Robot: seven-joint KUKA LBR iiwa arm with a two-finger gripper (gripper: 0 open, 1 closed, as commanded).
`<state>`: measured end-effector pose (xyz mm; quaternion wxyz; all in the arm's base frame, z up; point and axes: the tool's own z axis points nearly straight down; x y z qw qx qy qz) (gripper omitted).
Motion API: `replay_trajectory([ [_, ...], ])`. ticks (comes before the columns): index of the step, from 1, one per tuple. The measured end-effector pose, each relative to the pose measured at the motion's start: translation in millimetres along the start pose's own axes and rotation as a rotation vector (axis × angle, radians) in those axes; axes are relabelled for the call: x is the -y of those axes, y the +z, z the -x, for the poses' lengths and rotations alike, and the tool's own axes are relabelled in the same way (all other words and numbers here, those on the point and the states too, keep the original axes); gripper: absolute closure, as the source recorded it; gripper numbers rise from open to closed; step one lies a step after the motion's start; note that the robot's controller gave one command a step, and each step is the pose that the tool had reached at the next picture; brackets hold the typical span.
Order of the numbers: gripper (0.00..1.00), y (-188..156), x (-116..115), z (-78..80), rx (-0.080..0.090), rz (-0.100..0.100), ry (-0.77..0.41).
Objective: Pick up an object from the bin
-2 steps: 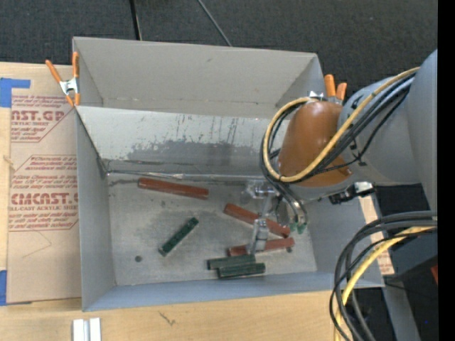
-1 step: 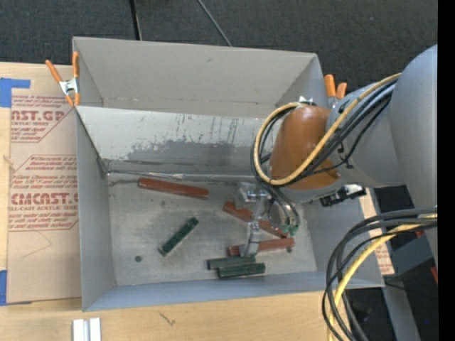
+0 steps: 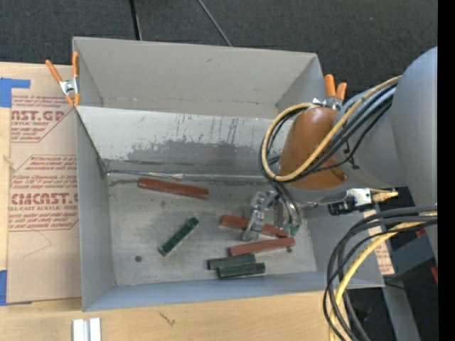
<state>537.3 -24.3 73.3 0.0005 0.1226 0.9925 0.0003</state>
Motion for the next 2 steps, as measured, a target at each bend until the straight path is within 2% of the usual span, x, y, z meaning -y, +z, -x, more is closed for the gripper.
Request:
replay_trajectory([
  [1,1.0,0,0,0.0,0.0,0.0,0.0],
  [2,1.0,-151,7,-1.1,0.003,0.0,-0.06],
])
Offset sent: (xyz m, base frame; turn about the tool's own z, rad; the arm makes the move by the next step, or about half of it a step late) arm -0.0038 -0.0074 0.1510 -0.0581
